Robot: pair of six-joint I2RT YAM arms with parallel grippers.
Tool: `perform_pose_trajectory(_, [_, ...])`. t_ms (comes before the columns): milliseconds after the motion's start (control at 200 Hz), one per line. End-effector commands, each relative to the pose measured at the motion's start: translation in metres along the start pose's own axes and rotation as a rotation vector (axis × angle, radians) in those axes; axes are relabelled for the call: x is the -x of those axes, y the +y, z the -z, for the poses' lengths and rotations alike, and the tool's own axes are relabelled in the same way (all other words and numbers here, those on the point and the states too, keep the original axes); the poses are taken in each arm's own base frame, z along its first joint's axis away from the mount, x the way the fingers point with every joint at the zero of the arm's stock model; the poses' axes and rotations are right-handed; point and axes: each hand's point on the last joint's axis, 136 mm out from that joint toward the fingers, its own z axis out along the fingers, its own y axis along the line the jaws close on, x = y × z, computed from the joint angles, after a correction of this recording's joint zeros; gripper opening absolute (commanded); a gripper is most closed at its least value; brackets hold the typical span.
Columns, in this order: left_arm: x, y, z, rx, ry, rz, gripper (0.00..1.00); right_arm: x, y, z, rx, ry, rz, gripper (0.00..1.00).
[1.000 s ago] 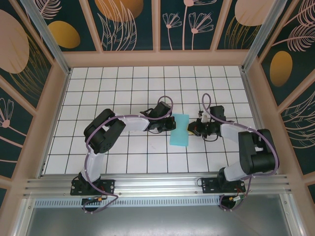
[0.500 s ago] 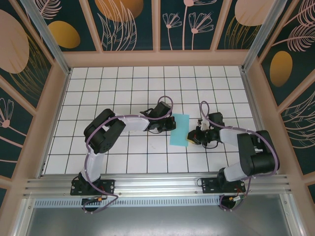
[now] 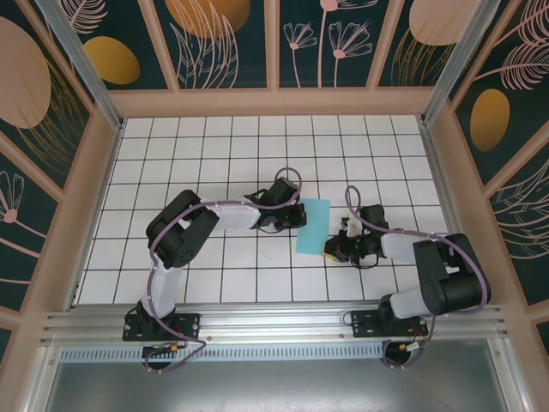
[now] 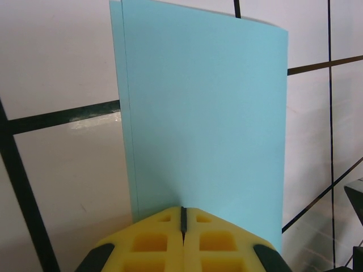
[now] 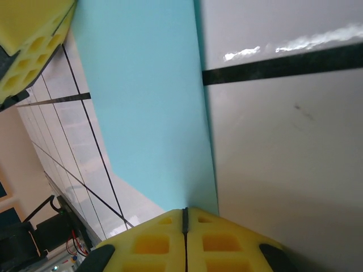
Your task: Fold a paper plane with a square sheet of paper (pick it up from the middle)
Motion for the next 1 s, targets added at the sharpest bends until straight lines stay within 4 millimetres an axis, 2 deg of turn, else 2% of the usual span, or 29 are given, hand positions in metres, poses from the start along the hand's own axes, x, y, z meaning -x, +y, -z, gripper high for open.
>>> perform_pose_trajectory(0, [-0.027, 0.037, -0.003, 0.131, 0.081, 0.03, 0.0, -0.005, -0.007, -0.001, -0.029, 0.006, -0.012, 0.09])
perform_pose_trajectory(195, [-0.026, 0.034, -0.002, 0.124, 0.08, 0.025, 0.0, 0.008, 0.018, 0.013, 0.003, -0.044, 0.038, 0.1])
perform_pose_trajectory(390, [-0.025, 0.034, 0.0, 0.126, 0.071, 0.023, 0.0, 0.03, 0.012, 0.016, -0.07, -0.121, 0.024, 0.1])
perform_pose_trajectory(530, [-0.023, 0.032, 0.004, 0.126, 0.061, 0.019, 0.0, 0.051, 0.006, 0.02, -0.148, -0.184, 0.024, 0.15])
perform_pose_trajectory(590, [-0.022, 0.03, 0.007, 0.123, 0.054, 0.015, 0.0, 0.056, 0.008, 0.018, -0.146, -0.188, 0.028, 0.21])
perform_pose_trajectory(796, [-0.018, 0.028, 0.018, 0.128, 0.022, 0.012, 0.0, 0.062, 0.006, 0.01, -0.145, -0.176, 0.017, 0.23])
perform_pose_trajectory(996, [-0.015, 0.025, 0.03, 0.121, -0.006, 0.006, 0.0, 0.06, 0.017, 0.004, -0.086, -0.15, 0.041, 0.21])
